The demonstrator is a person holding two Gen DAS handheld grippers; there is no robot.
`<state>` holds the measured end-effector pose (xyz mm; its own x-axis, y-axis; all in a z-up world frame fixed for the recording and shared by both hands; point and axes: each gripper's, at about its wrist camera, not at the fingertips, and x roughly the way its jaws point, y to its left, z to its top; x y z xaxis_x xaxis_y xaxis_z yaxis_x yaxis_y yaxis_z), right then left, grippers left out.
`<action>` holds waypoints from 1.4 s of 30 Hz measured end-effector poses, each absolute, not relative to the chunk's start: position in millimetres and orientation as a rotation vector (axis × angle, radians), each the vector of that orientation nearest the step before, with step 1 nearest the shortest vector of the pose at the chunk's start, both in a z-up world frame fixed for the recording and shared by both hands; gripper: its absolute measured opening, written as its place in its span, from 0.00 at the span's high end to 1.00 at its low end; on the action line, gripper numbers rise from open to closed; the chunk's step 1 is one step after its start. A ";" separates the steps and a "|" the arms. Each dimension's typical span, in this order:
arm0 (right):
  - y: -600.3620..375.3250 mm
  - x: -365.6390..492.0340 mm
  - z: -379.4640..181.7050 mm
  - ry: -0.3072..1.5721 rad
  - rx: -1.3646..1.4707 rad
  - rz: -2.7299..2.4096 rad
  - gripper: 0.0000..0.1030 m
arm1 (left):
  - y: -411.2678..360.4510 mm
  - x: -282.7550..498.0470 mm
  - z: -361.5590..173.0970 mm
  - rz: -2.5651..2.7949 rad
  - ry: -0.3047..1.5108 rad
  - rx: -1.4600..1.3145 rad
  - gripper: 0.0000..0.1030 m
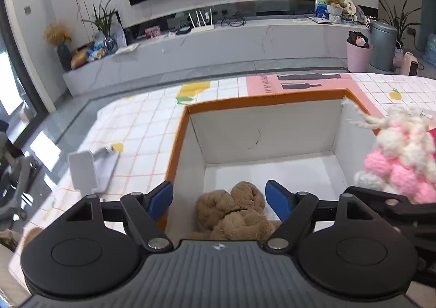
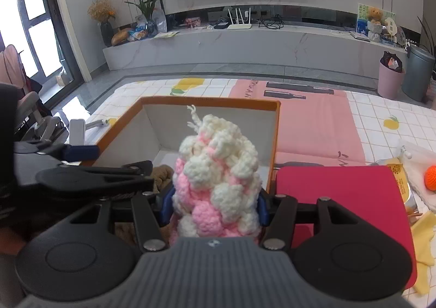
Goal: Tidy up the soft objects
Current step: 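Lower the bear and crocheted item into the box and open both grippers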
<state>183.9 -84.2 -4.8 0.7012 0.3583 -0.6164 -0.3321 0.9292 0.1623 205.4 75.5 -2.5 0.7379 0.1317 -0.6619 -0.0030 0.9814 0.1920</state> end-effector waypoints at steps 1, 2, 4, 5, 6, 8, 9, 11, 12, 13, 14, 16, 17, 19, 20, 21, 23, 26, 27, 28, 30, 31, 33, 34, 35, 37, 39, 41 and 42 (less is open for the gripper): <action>-83.4 184.6 -4.6 0.698 0.037 0.386 0.46 | 77.1 203.8 1.0 0.069 0.740 0.174 0.14; -82.8 185.9 -4.8 0.706 0.033 0.388 0.46 | 79.9 202.3 4.4 0.070 0.739 0.163 0.13; -77.5 189.6 -3.9 0.717 0.003 0.383 0.46 | 87.1 197.9 12.0 0.106 0.719 0.160 0.13; -74.2 191.6 -2.4 0.725 -0.013 0.374 0.46 | 91.5 195.9 15.4 0.119 0.705 0.159 0.12; -71.3 194.9 -2.0 0.736 -0.022 0.364 0.46 | 96.2 193.3 18.2 0.124 0.688 0.153 0.12; -65.1 202.6 -2.5 0.766 -0.035 0.371 0.46 | 102.4 189.6 19.5 0.101 0.659 0.154 0.12; -62.0 208.3 -3.2 0.789 -0.037 0.386 0.46 | 105.1 189.7 18.2 0.096 0.660 0.157 0.12; -55.5 221.3 -7.1 0.850 -0.044 0.417 0.46 | 110.9 192.8 15.1 0.117 0.677 0.144 0.12; -51.6 227.7 -9.6 0.879 -0.060 0.415 0.46 | 115.3 195.1 13.7 0.130 0.685 0.121 0.12; -45.8 233.1 -11.4 0.898 -0.094 0.402 0.46 | 119.0 197.0 12.5 0.137 0.694 0.096 0.12; -39.2 236.6 -12.3 0.904 -0.139 0.388 0.46 | 123.7 199.0 10.9 0.139 0.708 0.064 0.12; -26.3 244.7 -15.1 0.935 -0.212 0.367 0.46 | 133.0 201.2 8.9 0.128 0.730 0.008 0.12; -21.4 248.4 -17.2 0.948 -0.226 0.373 0.45 | 136.8 202.0 8.3 0.124 0.737 -0.016 0.12; -11.5 254.7 -21.0 0.968 -0.251 0.376 0.40 | 143.5 202.2 8.1 0.131 0.744 -0.057 0.12; -6.1 257.0 -22.8 0.971 -0.287 0.354 0.40 | 146.4 202.6 8.0 0.137 0.746 -0.079 0.12; -0.5 258.9 -25.3 0.978 -0.326 0.338 0.40 | 148.8 201.9 8.0 0.139 0.748 -0.095 0.12; 8.2 262.0 -29.1 0.996 -0.376 0.342 0.40 | 151.7 202.0 7.0 0.129 0.753 -0.107 0.12; 14.1 267.4 -36.4 1.044 -0.353 0.344 0.41 | 150.5 201.7 6.2 0.135 0.748 -0.076 0.12; 18.9 267.1 -38.4 1.043 -0.369 0.339 0.41 | 150.7 201.1 6.0 0.145 0.744 -0.067 0.12; 23.8 266.5 -40.0 1.033 -0.389 0.343 0.41 | 151.0 201.5 5.8 0.153 0.742 -0.063 0.12; 30.5 268.0 -43.6 1.029 -0.414 0.343 0.41 | 153.3 201.5 5.1 0.153 0.745 -0.073 0.12; 32.3 269.4 -45.4 1.033 -0.426 0.329 0.41 | 155.1 201.5 4.5 0.149 0.749 -0.082 0.12; 33.3 270.6 -47.0 1.035 -0.441 0.319 0.41 | 157.9 201.5 4.3 0.146 0.755 -0.096 0.12; 32.6 272.3 -47.3 1.041 -0.439 0.321 0.41 | 159.3 201.2 4.1 0.148 0.756 -0.099 0.12; 31.4 273.1 -47.7 1.051 -0.437 0.321 0.41 | 160.6 201.2 4.0 0.155 0.756 -0.102 0.12; 29.4 276.2 -48.3 1.069 -0.439 0.317 0.41 | 162.1 201.6 3.5 0.162 0.759 -0.103 0.12; 30.4 277.7 -48.5 1.071 -0.459 0.316 0.39 | 162.1 202.0 2.8 0.159 0.763 -0.101 0.12; 31.7 278.2 -47.6 1.053 -0.483 0.307 0.31 | 160.9 201.4 2.9 0.150 0.758 -0.098 0.12; 32.0 276.8 -46.7 1.042 -0.497 0.310 0.31 | 159.9 200.7 3.5 0.147 0.752 -0.095 0.12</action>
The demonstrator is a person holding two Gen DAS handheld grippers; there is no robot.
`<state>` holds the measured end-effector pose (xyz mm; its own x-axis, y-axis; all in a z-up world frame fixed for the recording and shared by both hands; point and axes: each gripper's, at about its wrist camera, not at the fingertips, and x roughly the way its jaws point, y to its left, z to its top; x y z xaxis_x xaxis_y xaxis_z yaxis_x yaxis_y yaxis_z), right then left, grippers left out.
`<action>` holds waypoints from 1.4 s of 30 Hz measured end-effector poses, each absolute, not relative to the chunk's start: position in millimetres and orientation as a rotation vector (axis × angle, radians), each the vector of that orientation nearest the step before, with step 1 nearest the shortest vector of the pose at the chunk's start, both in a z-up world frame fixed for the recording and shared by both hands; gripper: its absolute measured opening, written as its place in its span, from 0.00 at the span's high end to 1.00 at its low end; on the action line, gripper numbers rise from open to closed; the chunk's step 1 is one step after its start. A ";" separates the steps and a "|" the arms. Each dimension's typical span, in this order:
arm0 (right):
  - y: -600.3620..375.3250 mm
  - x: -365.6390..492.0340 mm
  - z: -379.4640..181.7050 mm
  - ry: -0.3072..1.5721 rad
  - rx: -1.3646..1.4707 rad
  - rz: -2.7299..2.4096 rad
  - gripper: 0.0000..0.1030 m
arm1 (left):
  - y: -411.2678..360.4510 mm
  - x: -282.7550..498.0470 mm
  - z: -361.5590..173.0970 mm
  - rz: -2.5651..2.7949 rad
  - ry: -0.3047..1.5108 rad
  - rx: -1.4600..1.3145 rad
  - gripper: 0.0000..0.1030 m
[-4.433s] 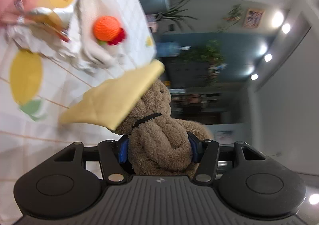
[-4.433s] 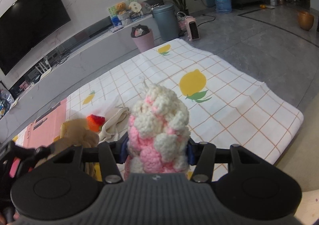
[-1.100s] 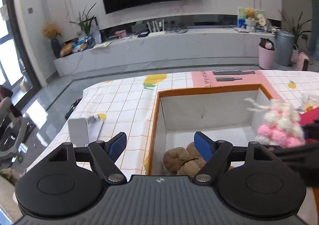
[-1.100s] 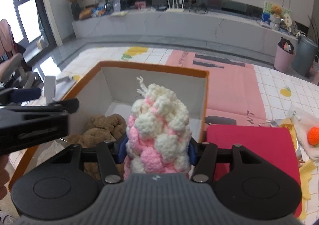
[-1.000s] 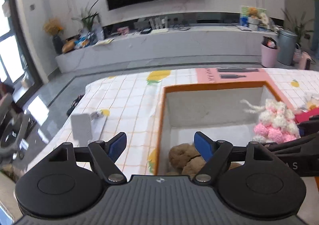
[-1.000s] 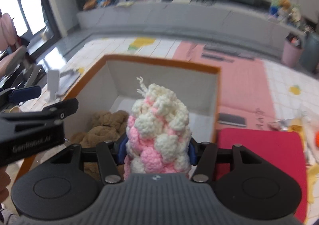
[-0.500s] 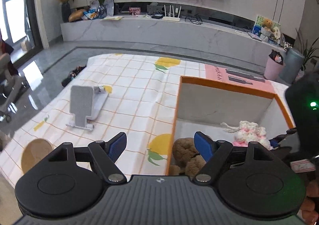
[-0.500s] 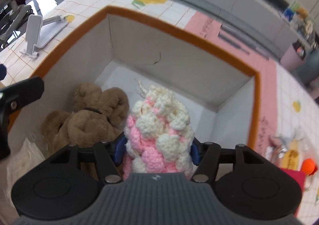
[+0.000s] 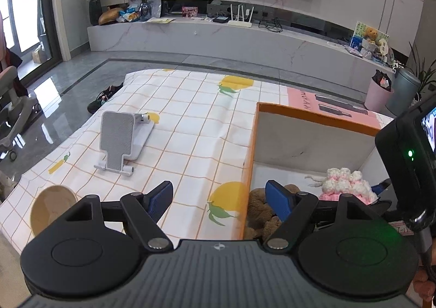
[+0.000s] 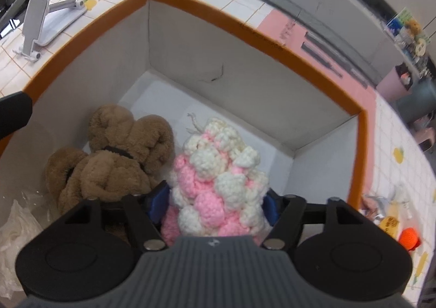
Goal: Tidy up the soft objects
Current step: 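Lower the bear and crocheted item into the box and open both grippers, then move both tools back toward the remaining items on the tablecloth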
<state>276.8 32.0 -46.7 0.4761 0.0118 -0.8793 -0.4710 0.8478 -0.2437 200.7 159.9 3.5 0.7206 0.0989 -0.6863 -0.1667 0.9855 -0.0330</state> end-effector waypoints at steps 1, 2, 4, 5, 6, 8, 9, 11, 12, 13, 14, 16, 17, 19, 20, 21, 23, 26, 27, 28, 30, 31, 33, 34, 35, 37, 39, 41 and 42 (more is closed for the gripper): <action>32.3 275.3 -45.6 1.033 -0.508 0.317 0.31 | 158.6 200.0 4.4 0.144 0.747 -0.089 0.12; 32.3 273.9 -44.5 1.026 -0.516 0.322 0.28 | 157.2 199.3 5.3 0.141 0.741 -0.081 0.12; 31.3 272.4 -41.8 1.014 -0.520 0.323 0.24 | 154.3 198.1 6.9 0.136 0.731 -0.065 0.12; 29.6 271.4 -39.2 1.010 -0.514 0.326 0.23 | 152.8 197.5 7.5 0.133 0.728 -0.059 0.12; 28.1 270.9 -36.8 1.012 -0.499 0.331 0.23 | 152.2 197.5 7.8 0.132 0.727 -0.056 0.12; 25.2 267.3 -30.6 1.012 -0.467 0.339 0.15 | 150.7 197.8 8.3 0.133 0.728 -0.050 0.12; 23.2 265.0 -26.9 1.003 -0.457 0.343 0.12 | 149.8 198.3 8.6 0.132 0.728 -0.046 0.12; 21.1 260.5 -20.8 0.985 -0.460 0.346 0.07 | 149.6 199.0 8.0 0.135 0.731 -0.043 0.12; 20.4 258.6 -18.4 0.980 -0.470 0.342 0.07 | 149.9 199.5 8.1 0.135 0.733 -0.044 0.12; 19.5 257.1 -16.2 0.975 -0.478 0.336 0.07 | 149.8 199.4 8.3 0.134 0.732 -0.045 0.12; 18.0 255.2 -13.4 0.969 -0.483 0.331 0.07 | 150.1 198.9 8.4 0.133 0.731 -0.045 0.12; 14.0 250.7 -8.1 0.963 -0.476 0.327 0.07 | 149.9 197.9 9.2 0.129 0.727 -0.044 0.12; 11.2 248.3 -4.7 0.963 -0.462 0.329 0.07 | 149.4 197.3 9.9 0.126 0.725 -0.043 0.12; 2.4 241.7 5.0 0.962 -0.413 0.346 0.07 | 147.6 195.9 11.5 0.121 0.724 -0.044 0.12; -2.4 237.7 10.0 0.959 -0.386 0.354 0.07 | 146.4 195.5 12.3 0.117 0.723 -0.045 0.12; -6.8 234.1 14.8 0.958 -0.360 0.362 0.07 | 144.9 195.1 13.2 0.111 0.723 -0.047 0.12; -13.3 228.0 23.1 0.954 -0.325 0.364 0.07 | 140.9 193.7 15.3 0.101 0.718 -0.042 0.12; -21.2 216.4 36.1 0.929 -0.316 0.362 0.06 | 134.2 189.1 18.2 0.091 0.699 -0.018 0.12; -24.6 211.8 40.4 0.916 -0.321 0.357 0.06 | 132.0 187.7 18.9 0.089 0.697 -0.009 0.12; -29.3 207.1 44.3 0.905 -0.322 0.353 0.06 | 129.8 185.8 19.1 0.087 0.698 -0.003 0.12; -41.1 199.5 50.8 0.898 -0.313 0.345 0.06 | 125.9 182.6 21.0 0.073 0.702 -0.006 0.12; -48.6 195.6 53.2 0.893 -0.303 0.341 0.06 | 122.6 180.6 23.1 0.059 0.699 -0.011 0.12; -67.5 188.1 57.5 0.888 -0.274 0.320 0.06 | 113.0 175.0 28.5 0.032 0.684 -0.013 0.12; -78.1 184.7 58.6 0.887 -0.256 0.303 0.06 | 107.1 172.4 31.2 0.020 0.675 -0.008 0.12; -89.9 180.7 59.9 0.887 -0.235 0.284 0.06 | 98.7 169.1 33.6 0.006 0.666 -0.001 0.12; -115.7 171.1 61.9 0.885 -0.191 0.249 0.06 | 80.7 163.6 37.0 -0.032 0.659 0.006 0.12; -142.8 159.2 63.3 0.876 -0.151 0.206 0.06 | 60.7 158.1 37.7 -0.093 0.656 0.013 0.12; -170.6 146.3 63.1 0.868 -0.118 0.152 0.06 | 43.1 153.8 35.9 -0.148 0.675 -0.011 0.12; -184.6 139.2 62.3 0.863 -0.102 0.122 0.06 | 35.1 151.7 33.9 -0.173 0.693 -0.036 0.12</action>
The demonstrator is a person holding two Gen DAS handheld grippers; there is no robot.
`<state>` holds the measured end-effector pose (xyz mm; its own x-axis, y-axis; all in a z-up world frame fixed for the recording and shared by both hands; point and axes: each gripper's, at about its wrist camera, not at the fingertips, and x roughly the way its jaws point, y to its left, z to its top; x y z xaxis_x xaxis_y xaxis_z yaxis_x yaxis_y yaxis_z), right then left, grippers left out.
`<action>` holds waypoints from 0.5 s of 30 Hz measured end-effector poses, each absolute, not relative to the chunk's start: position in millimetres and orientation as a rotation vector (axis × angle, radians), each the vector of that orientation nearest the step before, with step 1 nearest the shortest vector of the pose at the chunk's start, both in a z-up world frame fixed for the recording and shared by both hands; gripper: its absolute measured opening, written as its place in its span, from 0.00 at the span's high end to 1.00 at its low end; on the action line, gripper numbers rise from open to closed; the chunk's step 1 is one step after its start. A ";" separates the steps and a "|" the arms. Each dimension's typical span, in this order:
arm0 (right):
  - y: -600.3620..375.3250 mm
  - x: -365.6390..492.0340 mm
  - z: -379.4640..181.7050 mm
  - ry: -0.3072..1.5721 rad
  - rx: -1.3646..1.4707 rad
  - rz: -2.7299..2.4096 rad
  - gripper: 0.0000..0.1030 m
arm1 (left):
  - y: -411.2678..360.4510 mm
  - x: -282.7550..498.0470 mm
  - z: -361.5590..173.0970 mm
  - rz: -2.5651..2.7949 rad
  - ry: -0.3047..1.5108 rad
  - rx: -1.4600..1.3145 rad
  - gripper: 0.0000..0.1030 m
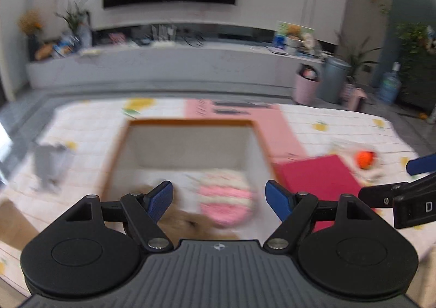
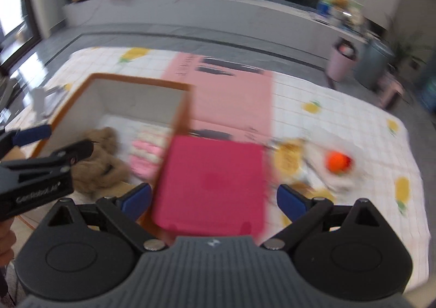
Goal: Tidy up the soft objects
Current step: 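Move both tools back toward the remaining items on the tablecloth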
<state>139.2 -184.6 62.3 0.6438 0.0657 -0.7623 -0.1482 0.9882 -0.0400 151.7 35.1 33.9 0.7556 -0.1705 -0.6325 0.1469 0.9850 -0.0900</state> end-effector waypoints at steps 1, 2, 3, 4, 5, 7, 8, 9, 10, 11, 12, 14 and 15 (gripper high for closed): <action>-199.0 131.7 60.7 0.859 -0.085 0.094 0.06 | 27.3 150.0 31.5 -0.201 0.715 -0.063 0.13; -211.7 125.7 58.4 0.858 -0.070 0.070 0.06 | 19.6 148.3 29.3 -0.230 0.734 -0.078 0.13; -225.1 118.6 54.9 0.861 -0.052 0.049 0.06 | 10.2 145.5 27.4 -0.260 0.750 -0.076 0.13; -235.6 113.2 51.0 0.868 -0.035 0.035 0.06 | 1.2 141.6 25.9 -0.274 0.763 -0.070 0.14; -245.3 107.7 46.0 0.878 -0.020 0.027 0.06 | -6.5 136.8 25.1 -0.276 0.765 -0.061 0.14; -262.6 95.3 36.5 0.883 -0.002 0.014 0.06 | -21.3 124.8 23.8 -0.279 0.744 -0.032 0.14; -269.1 90.2 32.2 0.879 -0.002 0.003 0.06 | -29.7 119.7 22.5 -0.279 0.735 -0.016 0.14; -275.0 85.0 27.8 0.872 -0.007 -0.011 0.06 | -37.7 115.3 20.4 -0.278 0.736 -0.003 0.14; -279.9 80.1 23.4 0.865 -0.012 -0.027 0.06 | -43.8 111.2 17.3 -0.280 0.743 0.006 0.14; -284.7 75.7 18.6 0.859 -0.014 -0.039 0.06 | -51.3 108.9 14.4 -0.285 0.752 0.015 0.14; -290.3 72.1 13.7 0.858 -0.013 -0.044 0.06 | -58.9 106.1 11.3 -0.287 0.756 0.024 0.14; -299.8 67.3 3.8 0.869 0.004 -0.037 0.06 | -78.0 97.4 4.6 -0.297 0.744 0.075 0.14; -303.2 65.9 -1.2 0.874 0.012 -0.034 0.06 | -86.9 94.3 1.3 -0.293 0.738 0.098 0.14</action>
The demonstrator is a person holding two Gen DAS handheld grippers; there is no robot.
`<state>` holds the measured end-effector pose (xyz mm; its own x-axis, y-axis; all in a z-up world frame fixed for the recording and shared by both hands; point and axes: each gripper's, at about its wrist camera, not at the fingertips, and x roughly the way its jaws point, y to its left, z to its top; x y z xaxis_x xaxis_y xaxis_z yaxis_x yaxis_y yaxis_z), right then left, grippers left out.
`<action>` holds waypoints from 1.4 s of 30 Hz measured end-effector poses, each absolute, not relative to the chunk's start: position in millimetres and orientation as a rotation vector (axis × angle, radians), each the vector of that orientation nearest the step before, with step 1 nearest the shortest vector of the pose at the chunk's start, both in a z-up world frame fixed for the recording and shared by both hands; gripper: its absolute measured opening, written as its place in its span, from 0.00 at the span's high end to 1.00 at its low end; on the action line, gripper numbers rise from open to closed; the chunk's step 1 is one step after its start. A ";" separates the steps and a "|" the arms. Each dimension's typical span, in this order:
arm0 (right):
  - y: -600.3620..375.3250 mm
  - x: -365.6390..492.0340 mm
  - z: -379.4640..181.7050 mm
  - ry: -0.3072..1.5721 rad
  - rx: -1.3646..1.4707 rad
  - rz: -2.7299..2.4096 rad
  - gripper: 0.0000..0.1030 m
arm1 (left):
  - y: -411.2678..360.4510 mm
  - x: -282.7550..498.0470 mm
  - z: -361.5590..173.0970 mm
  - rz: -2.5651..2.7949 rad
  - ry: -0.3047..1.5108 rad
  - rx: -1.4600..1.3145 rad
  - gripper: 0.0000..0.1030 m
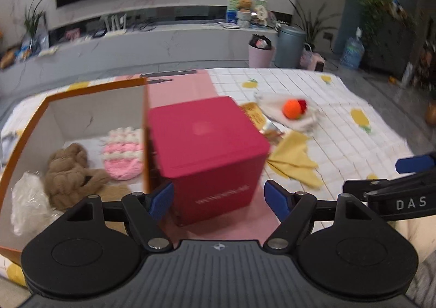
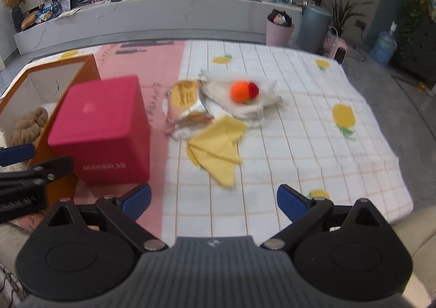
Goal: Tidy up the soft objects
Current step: 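Move both tools back toward the remaining items on the tablecloth, then grasp the Deeyeo wipes pack with the left gripper while the right gripper grasps the yellow cloth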
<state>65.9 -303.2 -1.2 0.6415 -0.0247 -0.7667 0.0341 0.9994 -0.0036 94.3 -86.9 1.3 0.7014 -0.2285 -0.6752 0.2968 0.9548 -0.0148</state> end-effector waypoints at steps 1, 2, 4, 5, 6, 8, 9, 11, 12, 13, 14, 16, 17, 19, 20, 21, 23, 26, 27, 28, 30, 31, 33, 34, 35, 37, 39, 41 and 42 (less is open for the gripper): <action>-306.2 65.1 -5.4 0.876 0.017 -0.029 0.06 | -95.1 91.2 -1.6 -0.290 0.737 0.112 0.14; -309.3 65.1 -8.6 0.877 0.023 -0.025 0.06 | -103.1 89.5 -3.9 -0.291 0.743 0.124 0.19; -317.1 66.9 -13.7 0.879 0.036 -0.039 0.06 | -117.9 89.8 -5.2 -0.268 0.747 0.164 0.21; -322.4 70.2 -15.4 0.882 0.049 -0.047 0.06 | -123.4 90.6 -4.1 -0.266 0.738 0.186 0.21; -328.7 74.8 -16.9 0.884 0.069 -0.052 0.06 | -128.0 93.0 -1.9 -0.268 0.728 0.200 0.20; -341.1 86.0 -18.8 0.890 0.119 -0.052 0.06 | -134.3 100.8 4.3 -0.285 0.728 0.195 0.18; -345.2 92.1 -18.9 0.893 0.135 -0.054 0.06 | -138.6 106.0 7.8 -0.297 0.736 0.188 0.18; -350.5 105.5 -20.5 0.897 0.143 -0.061 0.06 | -146.4 116.9 16.4 -0.312 0.735 0.164 0.17; -352.4 113.7 -21.7 0.901 0.140 -0.061 0.06 | -151.0 122.1 20.5 -0.318 0.726 0.159 0.17; -353.5 122.5 -23.2 0.906 0.136 -0.062 0.06 | -155.2 129.0 25.7 -0.325 0.712 0.156 0.17; -354.1 132.2 -26.3 0.914 0.131 -0.061 0.06 | -158.5 135.5 30.2 -0.329 0.698 0.154 0.16; -354.0 151.5 -35.0 0.936 0.111 -0.061 0.06 | -166.3 151.4 37.5 -0.333 0.683 0.154 0.16; -353.6 161.1 -40.4 0.942 0.102 -0.067 0.06 | -170.3 160.7 39.9 -0.334 0.682 0.150 0.15; -353.8 177.0 -50.5 0.933 0.113 -0.043 0.06 | -176.5 178.2 40.8 -0.332 0.693 0.143 0.15; -353.0 184.3 -55.5 0.933 0.124 -0.026 0.06 | -180.7 187.0 39.8 -0.328 0.708 0.158 0.15; -351.4 192.1 -61.2 0.939 0.133 -0.012 0.06 | -186.0 196.3 37.7 -0.328 0.727 0.187 0.15; -346.2 204.5 -70.4 0.950 0.135 0.001 0.06 | -195.0 212.2 31.2 -0.312 0.756 0.227 0.15; -336.0 215.7 -80.3 0.944 0.126 0.028 0.06 | -205.2 231.3 18.0 -0.251 0.787 0.281 0.16; -334.3 218.6 -82.4 0.944 0.130 0.037 0.06 | -207.7 237.4 13.6 -0.235 0.799 0.296 0.16; -332.8 220.4 -84.2 0.941 0.131 0.043 0.06 | -209.4 243.2 9.6 -0.227 0.817 0.305 0.16; -331.1 222.7 -88.2 0.942 0.134 0.060 0.07 | -209.6 252.0 3.1 -0.229 0.848 0.311 0.16; -330.4 223.8 -90.5 0.945 0.135 0.073 0.07 | -209.2 255.9 0.7 -0.227 0.856 0.308 0.16; -327.9 226.0 -95.7 0.954 0.122 0.082 0.08 | -208.3 261.6 -1.2 -0.224 0.869 0.316 0.16; -326.2 227.0 -98.2 0.955 0.105 0.078 0.09 | -209.2 264.1 -3.0 -0.224 0.873 0.329 0.16; -324.1 227.6 -100.9 0.952 0.077 0.072 0.12 | -211.0 266.7 -4.2 -0.227 0.878 0.350 0.15; -319.8 228.5 -107.2 0.947 0.014 0.060 0.16 | -217.8 270.5 -9.5 -0.262 0.901 0.416 0.15; -321.5 228.9 -110.9 0.949 0.013 0.063 0.23 | -224.5 274.1 -16.1 -0.295 0.928 0.464 0.15; -323.9 229.1 -110.7 0.950 0.022 0.067 0.25 | -229.4 277.9 -20.1 -0.320 0.949 0.482 0.15; -324.7 228.6 -110.2 0.949 0.019 0.067 0.27 | -232.1 279.7 -21.3 -0.339 0.961 0.492 0.15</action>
<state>228.6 -324.7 -110.2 0.5805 0.0655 -0.8116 -0.0487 0.9978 0.0457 279.7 -232.1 -21.3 0.5336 -0.0590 -0.8437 0.4837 0.8396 0.2472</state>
